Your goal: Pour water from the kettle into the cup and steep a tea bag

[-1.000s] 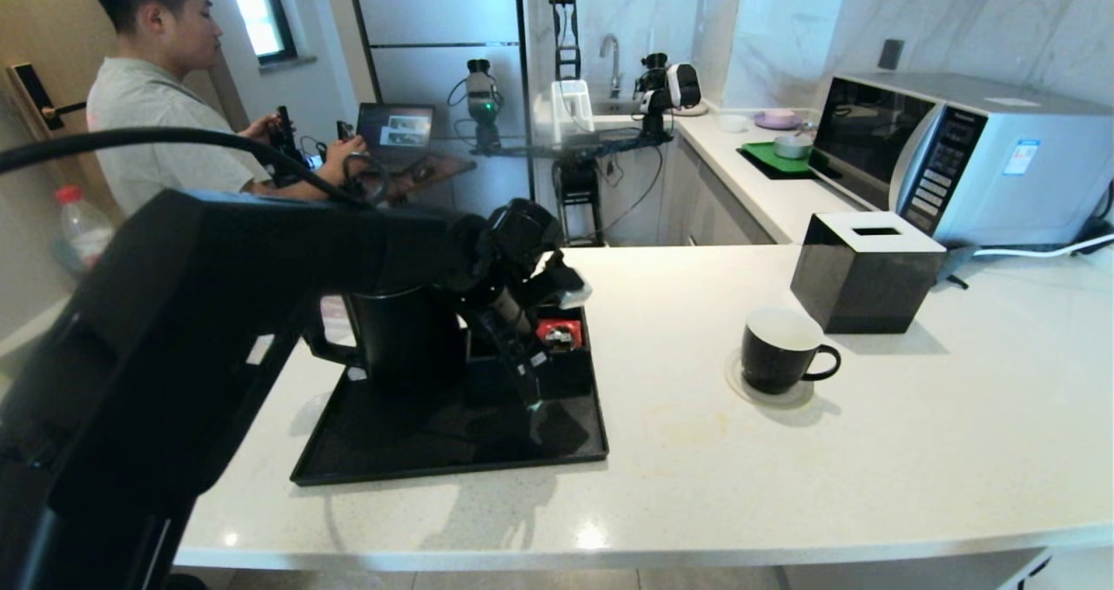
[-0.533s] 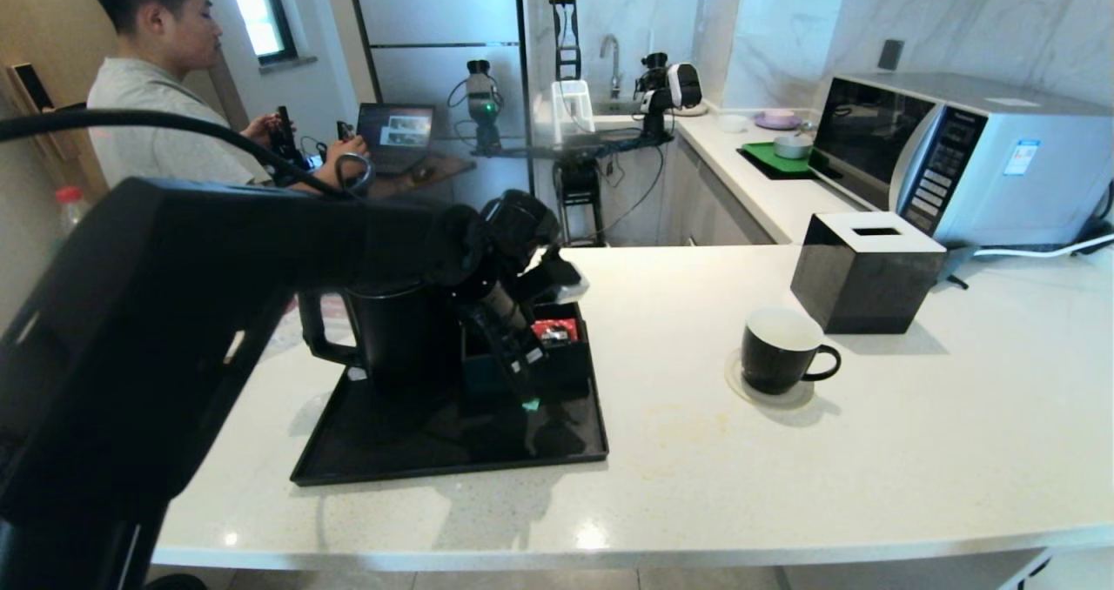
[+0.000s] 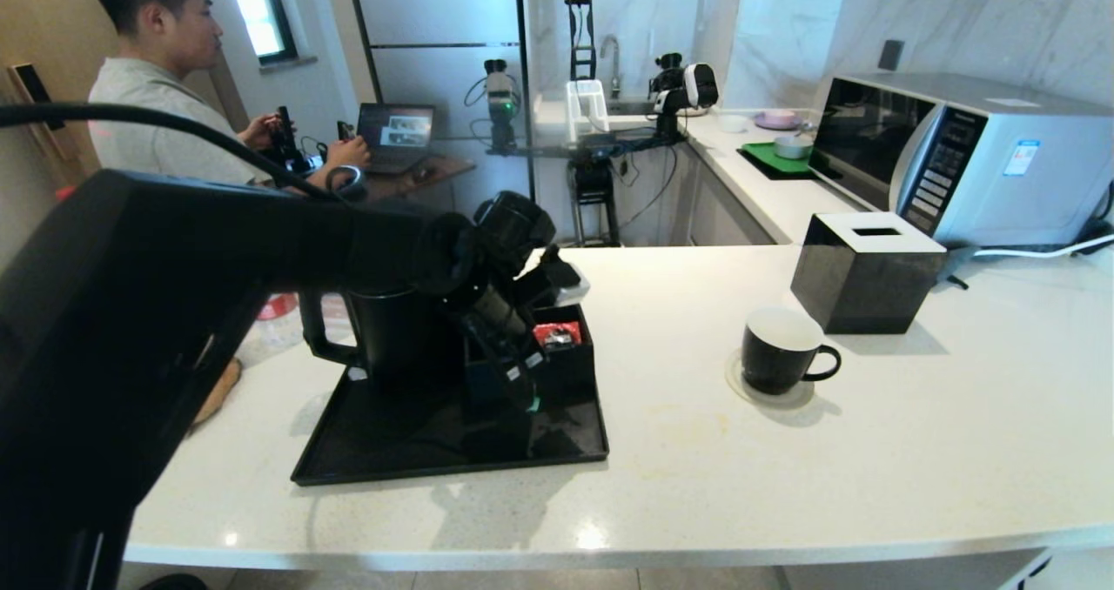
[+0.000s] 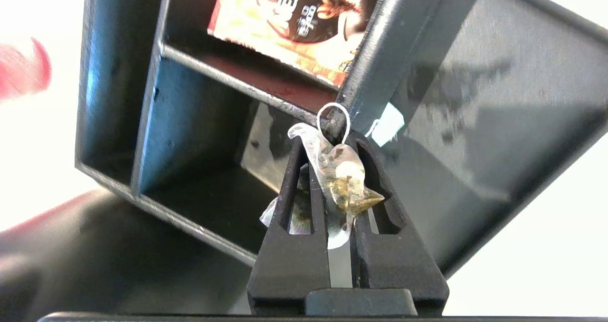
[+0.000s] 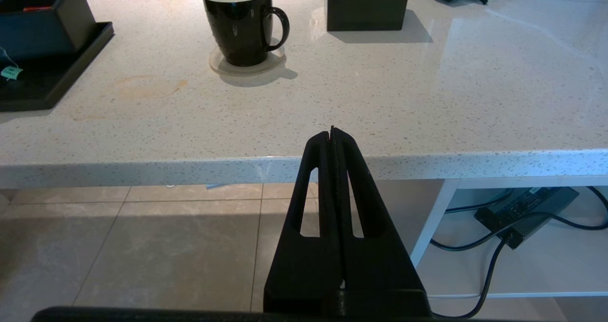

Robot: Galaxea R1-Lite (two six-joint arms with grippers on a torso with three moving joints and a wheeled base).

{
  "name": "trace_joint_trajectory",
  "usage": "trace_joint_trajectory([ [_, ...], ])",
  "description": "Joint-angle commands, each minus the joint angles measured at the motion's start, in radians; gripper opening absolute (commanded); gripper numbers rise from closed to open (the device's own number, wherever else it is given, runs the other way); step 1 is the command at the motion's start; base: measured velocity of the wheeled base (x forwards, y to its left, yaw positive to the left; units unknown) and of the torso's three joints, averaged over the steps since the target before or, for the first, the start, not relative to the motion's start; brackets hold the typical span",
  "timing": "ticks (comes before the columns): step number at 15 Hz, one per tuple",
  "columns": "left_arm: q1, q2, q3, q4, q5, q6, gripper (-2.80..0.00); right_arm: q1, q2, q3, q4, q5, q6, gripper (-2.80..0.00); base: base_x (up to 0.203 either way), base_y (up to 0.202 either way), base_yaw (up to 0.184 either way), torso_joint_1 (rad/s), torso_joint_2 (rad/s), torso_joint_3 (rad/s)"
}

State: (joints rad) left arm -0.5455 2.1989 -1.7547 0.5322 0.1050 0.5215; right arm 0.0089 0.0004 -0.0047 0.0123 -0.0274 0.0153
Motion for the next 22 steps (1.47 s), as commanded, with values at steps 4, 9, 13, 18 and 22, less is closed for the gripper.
trace_joint_trajectory([
  [4, -0.011, -0.014, 0.121, -0.185, -0.003, 0.003, -2.8, 0.0, 0.0, 0.0, 0.0, 0.0, 0.0, -2.8, 0.0, 0.0, 0.0, 0.0, 0.0, 0.0],
  [9, -0.011, -0.061, 0.308, -0.411, -0.006, 0.034, -2.8, 0.0, 0.0, 0.0, 0.0, 0.0, 0.0, -2.8, 0.0, 0.0, 0.0, 0.0, 0.0, 0.0],
  [13, -0.008, -0.09, 0.356, -0.449, -0.031, 0.051, -2.8, 0.0, 0.0, 0.0, 0.0, 0.0, 0.0, -2.8, 0.0, 0.0, 0.0, 0.0, 0.0, 0.0],
  [18, 0.003, -0.1, 0.345, -0.446, -0.031, 0.048, -2.8, 0.0, 0.0, 0.0, 0.0, 0.0, 0.0, -2.8, 0.0, 0.0, 0.0, 0.0, 0.0, 0.0],
  [22, 0.003, -0.099, 0.345, -0.448, -0.033, 0.046, -2.8, 0.0, 0.0, 0.0, -0.001, 0.0, 0.0, -2.8, 0.0, 0.0, 0.0, 0.0, 0.0, 0.0],
])
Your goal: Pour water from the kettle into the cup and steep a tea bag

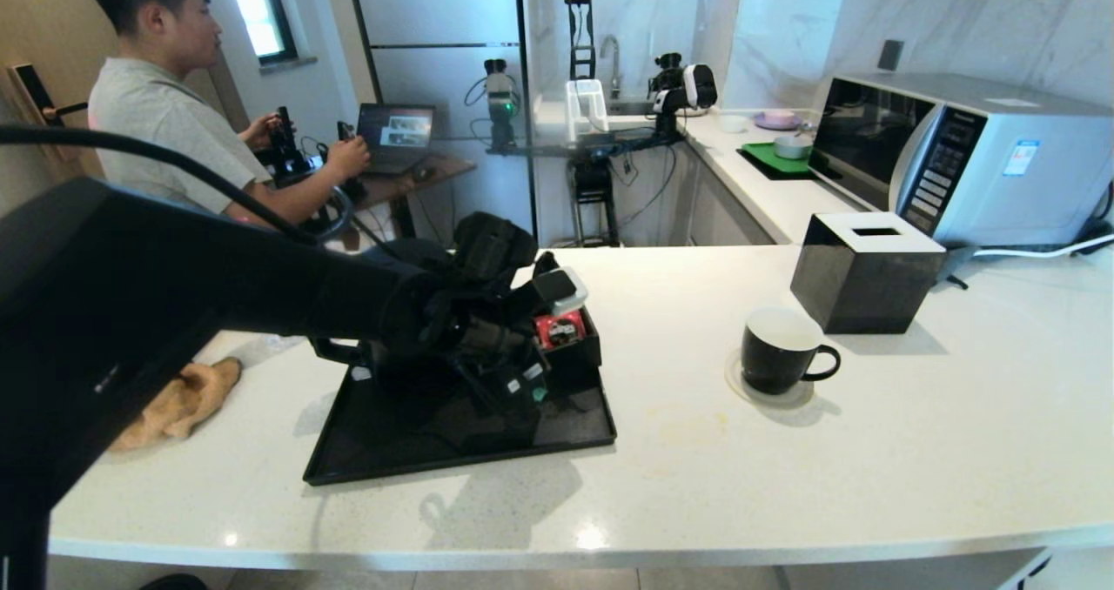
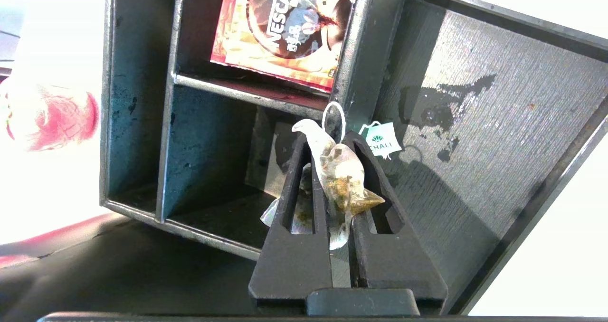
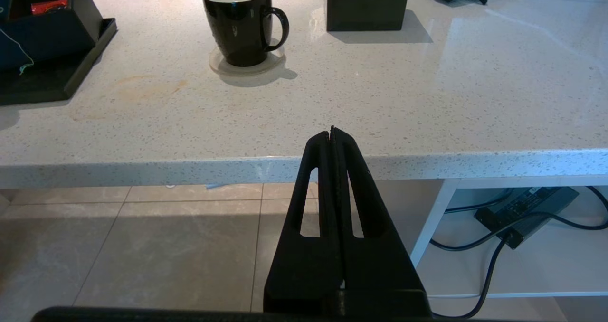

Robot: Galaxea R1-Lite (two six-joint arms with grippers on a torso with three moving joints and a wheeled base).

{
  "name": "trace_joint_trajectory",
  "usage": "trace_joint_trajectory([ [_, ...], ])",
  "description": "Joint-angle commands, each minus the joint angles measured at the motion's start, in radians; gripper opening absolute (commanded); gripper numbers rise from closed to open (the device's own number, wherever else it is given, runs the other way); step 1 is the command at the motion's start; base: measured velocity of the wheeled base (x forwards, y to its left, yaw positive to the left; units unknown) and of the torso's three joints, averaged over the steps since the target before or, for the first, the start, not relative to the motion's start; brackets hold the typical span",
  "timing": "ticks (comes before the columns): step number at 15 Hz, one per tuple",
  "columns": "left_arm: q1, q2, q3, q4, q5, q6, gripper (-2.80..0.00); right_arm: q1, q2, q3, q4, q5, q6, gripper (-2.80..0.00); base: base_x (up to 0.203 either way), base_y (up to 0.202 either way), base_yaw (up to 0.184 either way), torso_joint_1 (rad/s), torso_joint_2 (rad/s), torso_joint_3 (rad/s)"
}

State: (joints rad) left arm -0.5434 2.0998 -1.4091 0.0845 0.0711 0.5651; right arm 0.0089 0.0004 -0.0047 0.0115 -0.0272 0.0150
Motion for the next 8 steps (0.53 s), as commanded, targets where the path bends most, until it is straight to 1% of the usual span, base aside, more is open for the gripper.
trace_joint_trajectory([
  [1, 0.0, -0.002, -0.002, 0.0, 0.001, 0.002, -2.8, 0.0, 0.0, 0.0, 0.001, 0.0, 0.0, -2.8, 0.0, 0.0, 0.0, 0.0, 0.0, 0.0],
  [8, -0.001, -0.015, 0.019, 0.0, 0.001, -0.004, -2.8, 0.0, 0.0, 0.0, 0.001, 0.0, 0.0, -2.8, 0.0, 0.0, 0.0, 0.0, 0.0, 0.0],
])
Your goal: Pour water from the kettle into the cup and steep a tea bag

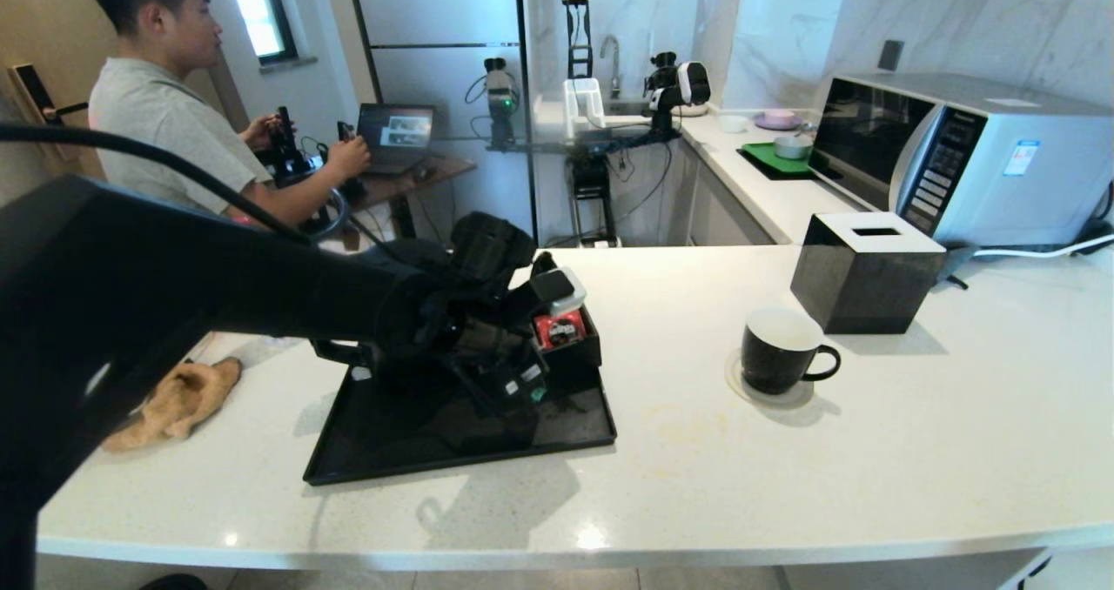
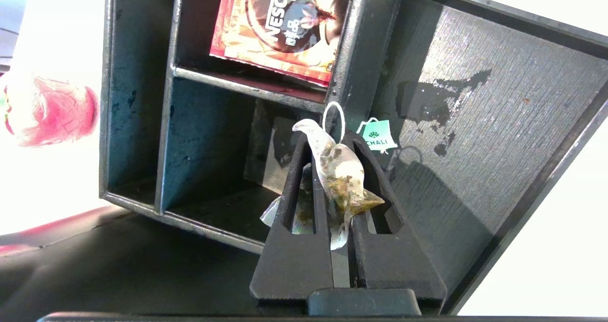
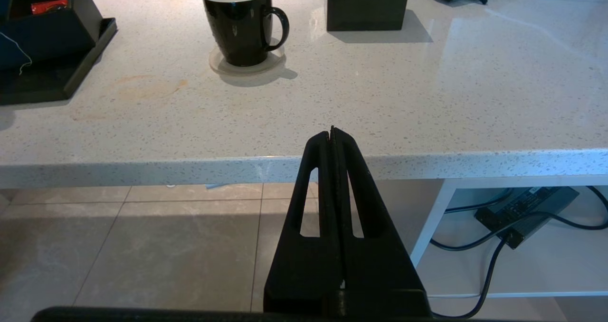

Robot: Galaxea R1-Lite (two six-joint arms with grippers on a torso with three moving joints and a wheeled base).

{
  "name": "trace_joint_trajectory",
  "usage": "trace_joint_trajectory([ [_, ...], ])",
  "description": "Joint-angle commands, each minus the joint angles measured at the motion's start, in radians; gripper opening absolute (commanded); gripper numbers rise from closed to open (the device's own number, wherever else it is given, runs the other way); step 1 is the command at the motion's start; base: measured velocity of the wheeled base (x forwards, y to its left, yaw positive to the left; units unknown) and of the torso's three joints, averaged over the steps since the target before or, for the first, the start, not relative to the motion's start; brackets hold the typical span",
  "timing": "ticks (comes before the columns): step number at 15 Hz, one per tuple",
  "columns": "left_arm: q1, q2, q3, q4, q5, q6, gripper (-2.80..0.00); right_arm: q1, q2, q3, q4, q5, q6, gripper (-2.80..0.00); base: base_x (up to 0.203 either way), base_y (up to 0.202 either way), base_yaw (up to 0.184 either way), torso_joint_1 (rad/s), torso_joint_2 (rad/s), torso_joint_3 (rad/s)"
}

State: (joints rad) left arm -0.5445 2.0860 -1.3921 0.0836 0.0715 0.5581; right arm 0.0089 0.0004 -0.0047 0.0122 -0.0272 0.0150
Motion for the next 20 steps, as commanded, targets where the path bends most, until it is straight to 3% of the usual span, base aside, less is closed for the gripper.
trace_joint_trajectory([
  [1, -0.001, -0.001, 0.002, 0.001, 0.001, 0.003, -2.8, 0.0, 0.0, 0.0, 0.0, 0.0, 0.0, -2.8, 0.0, 0.0, 0.0, 0.0, 0.0, 0.0],
  [5, -0.011, -0.019, -0.004, -0.002, -0.003, -0.012, -2.8, 0.0, 0.0, 0.0, 0.0, 0.0, 0.0, -2.8, 0.0, 0.0, 0.0, 0.0, 0.0, 0.0],
  [9, -0.045, -0.088, 0.008, -0.002, -0.002, -0.091, -2.8, 0.0, 0.0, 0.0, 0.0, 0.0, 0.0, -2.8, 0.0, 0.0, 0.0, 0.0, 0.0, 0.0],
  [15, -0.088, -0.213, 0.035, -0.001, -0.01, -0.142, -2.8, 0.0, 0.0, 0.0, 0.0, 0.0, 0.0, -2.8, 0.0, 0.0, 0.0, 0.0, 0.0, 0.0],
  [20, -0.157, -0.393, 0.091, -0.015, -0.006, -0.258, -2.8, 0.0, 0.0, 0.0, 0.0, 0.0, 0.0, -2.8, 0.0, 0.0, 0.0, 0.0, 0.0, 0.0],
])
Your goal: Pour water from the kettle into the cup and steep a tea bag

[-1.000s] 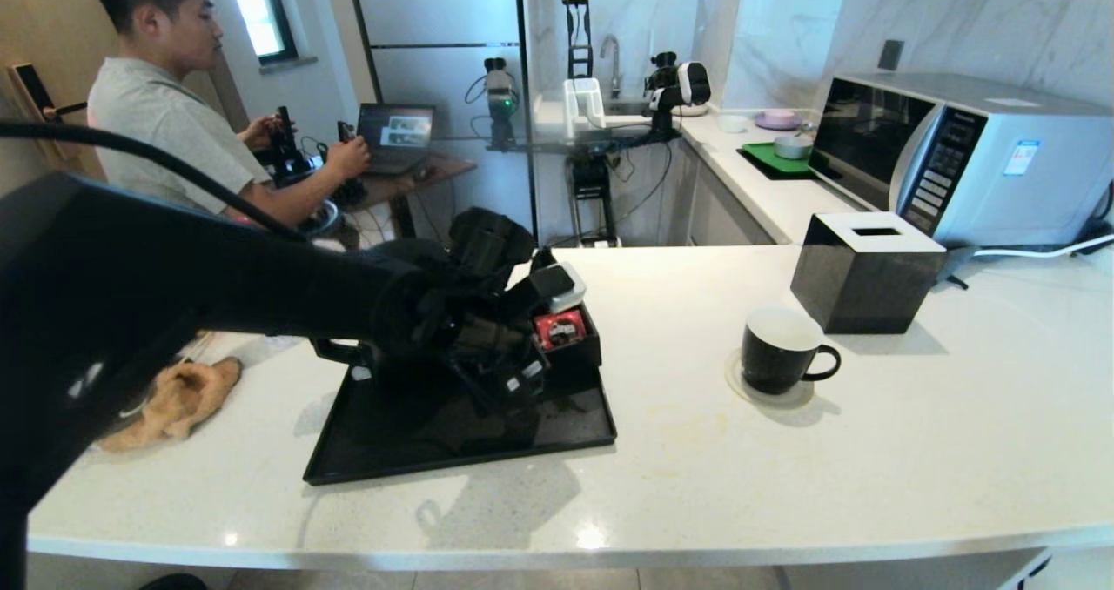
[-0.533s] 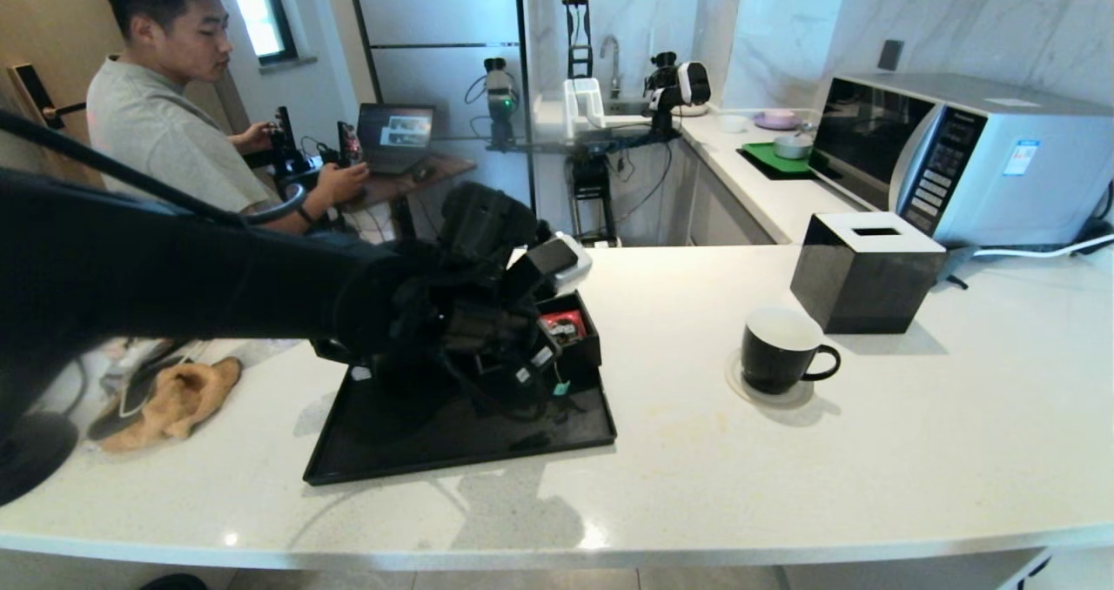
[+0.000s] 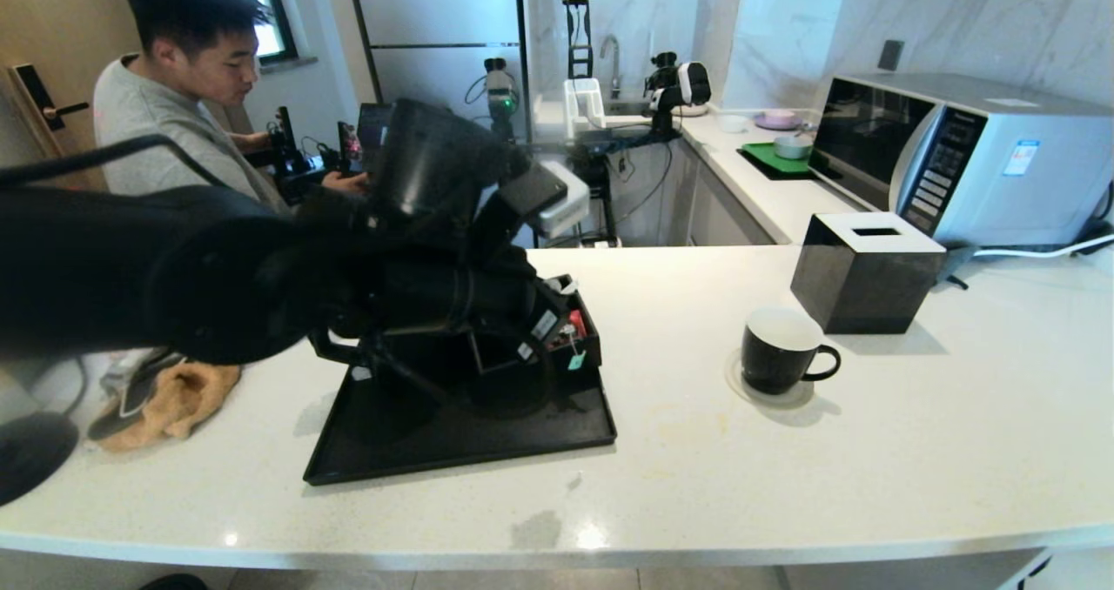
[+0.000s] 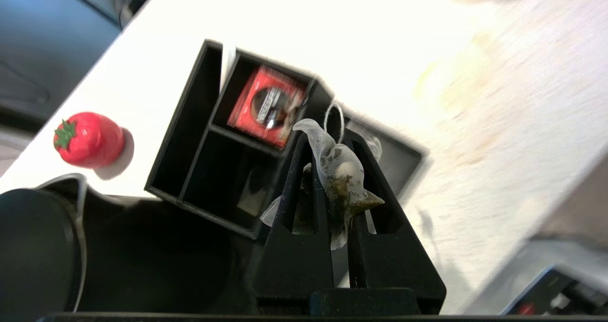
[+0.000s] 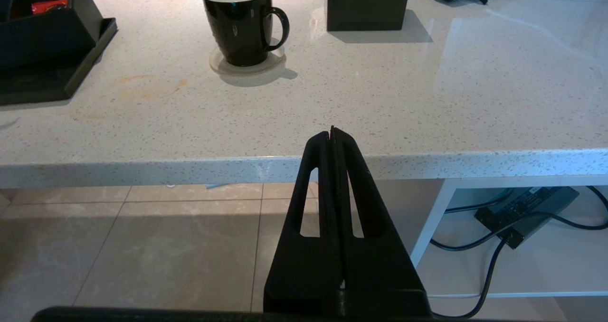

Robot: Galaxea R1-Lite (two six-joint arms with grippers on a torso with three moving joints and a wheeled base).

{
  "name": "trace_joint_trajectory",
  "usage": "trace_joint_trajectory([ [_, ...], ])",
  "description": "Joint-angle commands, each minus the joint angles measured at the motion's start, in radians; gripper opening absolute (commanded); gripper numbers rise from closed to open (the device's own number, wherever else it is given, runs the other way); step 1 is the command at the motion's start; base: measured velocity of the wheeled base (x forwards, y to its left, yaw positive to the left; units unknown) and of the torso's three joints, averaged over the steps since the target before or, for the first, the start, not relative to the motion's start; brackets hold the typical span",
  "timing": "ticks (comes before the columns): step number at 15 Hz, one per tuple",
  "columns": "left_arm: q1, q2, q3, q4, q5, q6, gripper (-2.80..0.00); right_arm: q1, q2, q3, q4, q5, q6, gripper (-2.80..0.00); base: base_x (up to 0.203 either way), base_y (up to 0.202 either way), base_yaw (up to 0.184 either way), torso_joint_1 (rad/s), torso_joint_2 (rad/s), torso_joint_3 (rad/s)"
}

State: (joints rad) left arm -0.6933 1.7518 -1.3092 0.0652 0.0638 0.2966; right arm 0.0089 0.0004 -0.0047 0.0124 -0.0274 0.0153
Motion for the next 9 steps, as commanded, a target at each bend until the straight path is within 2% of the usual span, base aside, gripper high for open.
trace_joint_trajectory([
  [1, -0.021, -0.111, 0.04, -0.017, 0.003, -0.022, -2.8, 0.0, 0.0, 0.0, 0.0, 0.0, 0.0, -2.8, 0.0, 0.0, 0.0, 0.0, 0.0, 0.0],
  [3, -0.032, -0.198, 0.12, -0.092, 0.004, -0.059, -2.8, 0.0, 0.0, 0.0, 0.0, 0.0, 0.0, -2.8, 0.0, 0.0, 0.0, 0.0, 0.0, 0.0],
  [5, -0.035, -0.262, 0.2, -0.22, 0.007, -0.075, -2.8, 0.0, 0.0, 0.0, 0.0, 0.0, 0.0, -2.8, 0.0, 0.0, 0.0, 0.0, 0.0, 0.0],
  [6, -0.035, -0.281, 0.219, -0.279, 0.011, -0.078, -2.8, 0.0, 0.0, 0.0, 0.0, 0.0, 0.0, -2.8, 0.0, 0.0, 0.0, 0.0, 0.0, 0.0],
  [9, -0.035, -0.294, 0.212, -0.34, 0.014, -0.082, -2.8, 0.0, 0.0, 0.0, 0.0, 0.0, 0.0, -2.8, 0.0, 0.0, 0.0, 0.0, 0.0, 0.0],
])
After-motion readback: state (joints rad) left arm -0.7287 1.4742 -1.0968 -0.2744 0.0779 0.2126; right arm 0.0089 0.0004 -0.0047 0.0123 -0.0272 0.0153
